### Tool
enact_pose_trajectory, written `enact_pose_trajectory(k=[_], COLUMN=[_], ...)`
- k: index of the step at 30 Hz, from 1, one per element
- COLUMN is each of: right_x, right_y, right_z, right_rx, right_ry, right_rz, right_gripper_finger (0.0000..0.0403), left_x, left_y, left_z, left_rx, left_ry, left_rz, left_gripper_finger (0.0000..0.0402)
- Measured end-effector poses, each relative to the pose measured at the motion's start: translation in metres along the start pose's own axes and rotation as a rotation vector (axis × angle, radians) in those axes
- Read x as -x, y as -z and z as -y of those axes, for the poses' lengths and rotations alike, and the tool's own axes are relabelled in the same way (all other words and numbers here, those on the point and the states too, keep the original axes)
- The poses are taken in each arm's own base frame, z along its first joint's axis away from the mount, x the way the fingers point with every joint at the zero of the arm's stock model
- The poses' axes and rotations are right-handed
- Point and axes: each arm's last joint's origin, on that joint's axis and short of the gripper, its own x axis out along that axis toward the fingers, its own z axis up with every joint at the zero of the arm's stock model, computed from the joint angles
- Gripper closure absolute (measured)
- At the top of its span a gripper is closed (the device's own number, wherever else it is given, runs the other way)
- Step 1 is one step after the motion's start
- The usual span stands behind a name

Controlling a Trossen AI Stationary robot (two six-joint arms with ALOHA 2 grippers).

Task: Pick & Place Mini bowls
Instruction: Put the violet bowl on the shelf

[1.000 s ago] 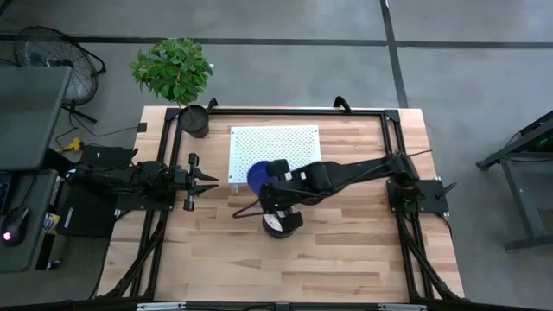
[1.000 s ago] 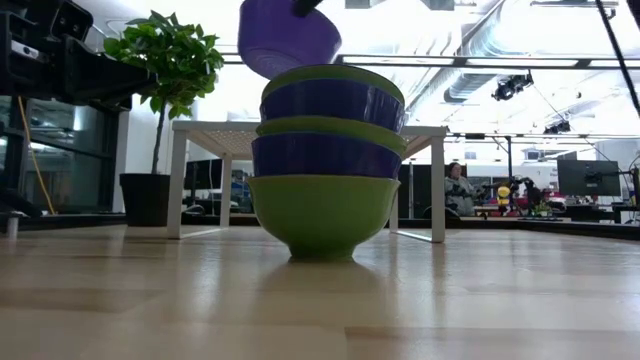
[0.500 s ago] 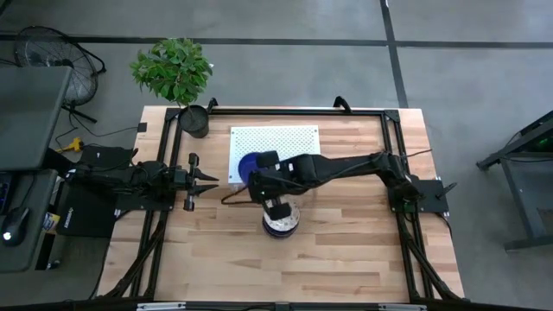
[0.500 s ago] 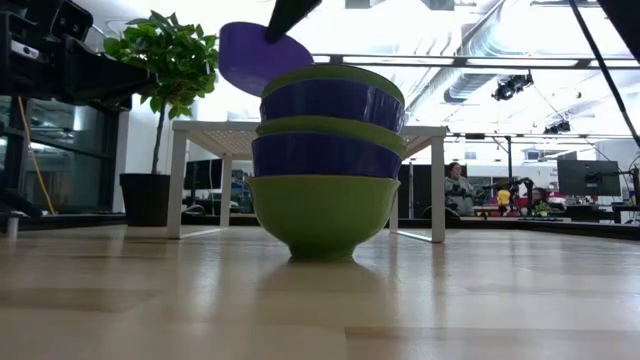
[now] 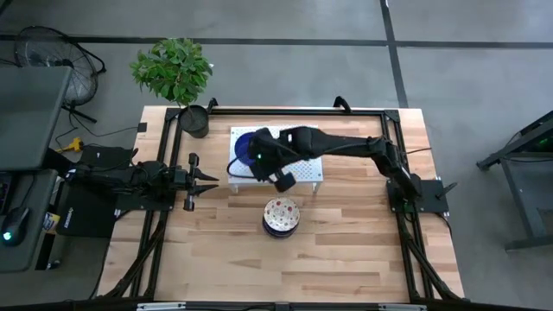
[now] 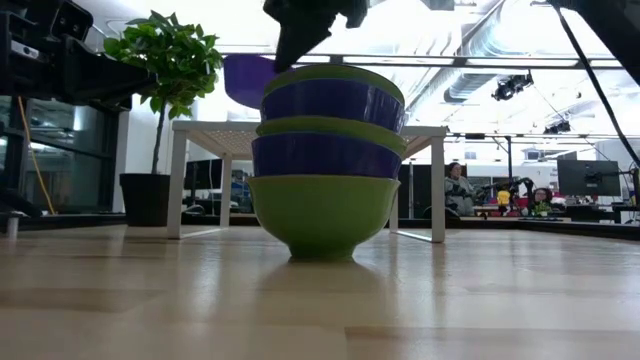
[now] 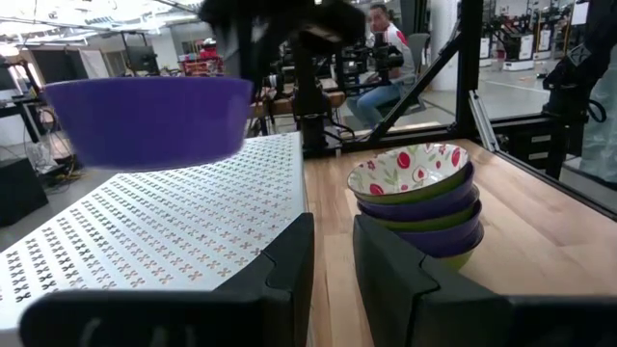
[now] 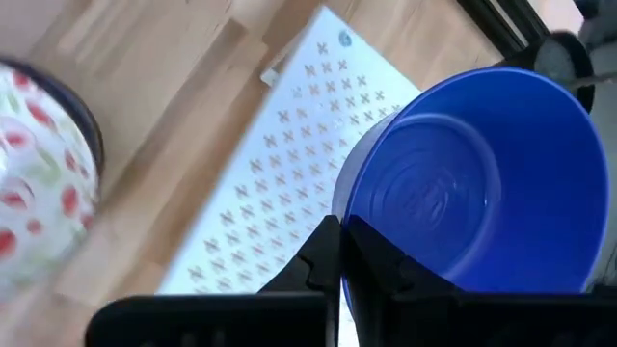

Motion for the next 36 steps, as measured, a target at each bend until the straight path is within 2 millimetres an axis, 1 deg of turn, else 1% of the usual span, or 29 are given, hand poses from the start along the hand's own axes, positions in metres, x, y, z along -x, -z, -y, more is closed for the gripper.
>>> enact_pose_trajectory(k=[6, 10, 15, 19, 23, 31, 36], right_x=[-0.003, -0.004, -0.010, -0.017, -0.027, -0.026, -0.025], right_y=[0.015, 0.023, 0.035, 0.043, 0.045, 0.045, 0.046], right_z=[0.016, 0.023, 0.032, 0.035, 0.036, 0.036, 0.033], right_rx=[0.172, 0.298, 0.379, 0.408, 0.418, 0.389, 0.375], right_ry=[-0.066, -0.069, -0.061, -0.067, -0.058, -0.072, -0.111], right_rz=[0.054, 0.030, 0.002, -0.017, -0.021, 0.005, 0.003], right_gripper_finger=[0.0403, 0.0403, 0.0403, 0.0403, 0.0403, 0.0403, 0.0403], left_x=[0.000, 0.000, 0.000, 0.000, 0.000, 0.000, 0.000], left_y=[0.000, 0.000, 0.000, 0.000, 0.000, 0.000, 0.000], left_z=[0.000, 0.000, 0.000, 0.000, 0.000, 0.000, 0.000], left_rx=[0.000, 0.000, 0.000, 0.000, 0.000, 0.000, 0.000], left_ry=[0.000, 0.000, 0.000, 0.000, 0.000, 0.000, 0.000], left_rz=[0.000, 0.000, 0.000, 0.000, 0.000, 0.000, -0.001], left_gripper_finger=[0.0330, 0.0330, 0.0330, 0.0330, 0.0330, 0.0330, 0.0330])
